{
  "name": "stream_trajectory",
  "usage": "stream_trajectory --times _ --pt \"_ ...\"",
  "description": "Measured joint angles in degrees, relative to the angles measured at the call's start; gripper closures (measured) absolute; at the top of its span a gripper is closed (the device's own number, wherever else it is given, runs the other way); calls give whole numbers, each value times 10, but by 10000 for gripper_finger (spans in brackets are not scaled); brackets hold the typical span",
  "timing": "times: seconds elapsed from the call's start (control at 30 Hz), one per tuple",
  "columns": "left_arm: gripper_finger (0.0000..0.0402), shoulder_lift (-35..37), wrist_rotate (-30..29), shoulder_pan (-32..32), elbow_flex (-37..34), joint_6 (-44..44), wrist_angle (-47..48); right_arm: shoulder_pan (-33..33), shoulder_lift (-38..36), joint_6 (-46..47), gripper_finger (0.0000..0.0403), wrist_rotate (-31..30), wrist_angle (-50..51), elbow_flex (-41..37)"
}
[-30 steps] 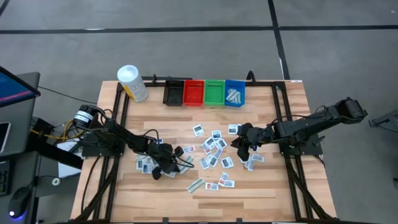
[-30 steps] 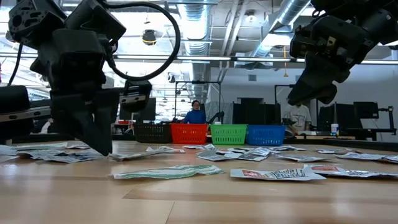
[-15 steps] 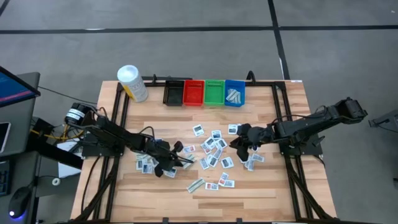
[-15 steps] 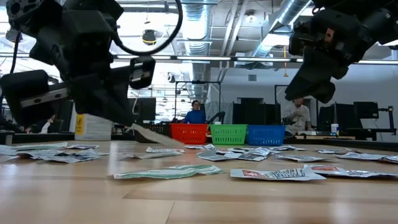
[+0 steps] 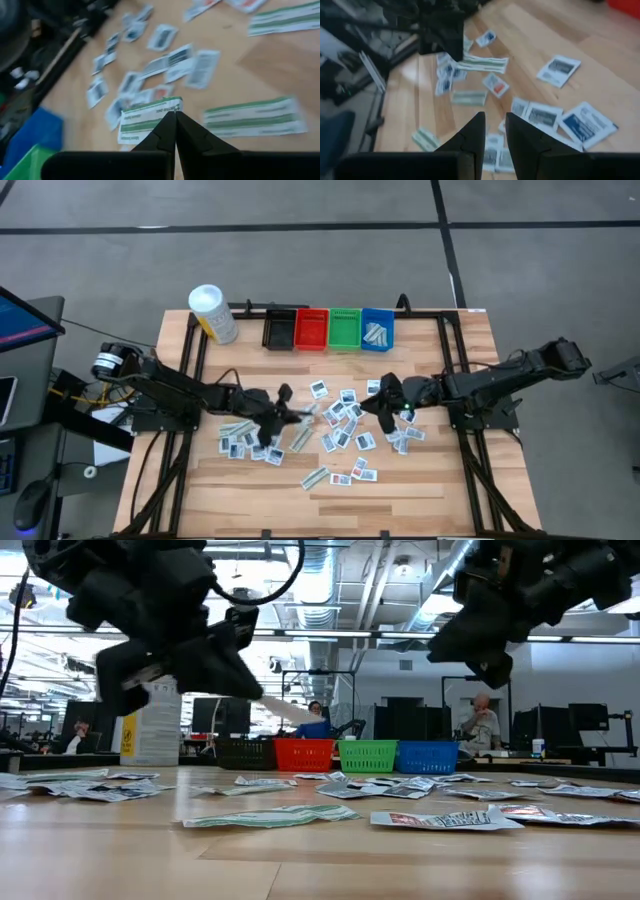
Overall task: Pick & Place First Aid Supplies
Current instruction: Put the bandage pack into the blue bin
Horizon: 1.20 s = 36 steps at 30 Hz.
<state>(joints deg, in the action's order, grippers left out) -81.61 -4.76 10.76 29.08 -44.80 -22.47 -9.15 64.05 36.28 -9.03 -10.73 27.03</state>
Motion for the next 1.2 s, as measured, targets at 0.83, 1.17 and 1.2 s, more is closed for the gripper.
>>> stream_trajectory --times 0.83,1.17,1.2 --pt "395 41 -12 -135 0 1 -148 176 0 285 330 -7 -156 0" --pt "395 41 -12 -135 0 5 -149 187 81 335 260 17 -225 13" --pt "395 41 -12 -135 0 6 -149 187 97 339 249 18 -228 20"
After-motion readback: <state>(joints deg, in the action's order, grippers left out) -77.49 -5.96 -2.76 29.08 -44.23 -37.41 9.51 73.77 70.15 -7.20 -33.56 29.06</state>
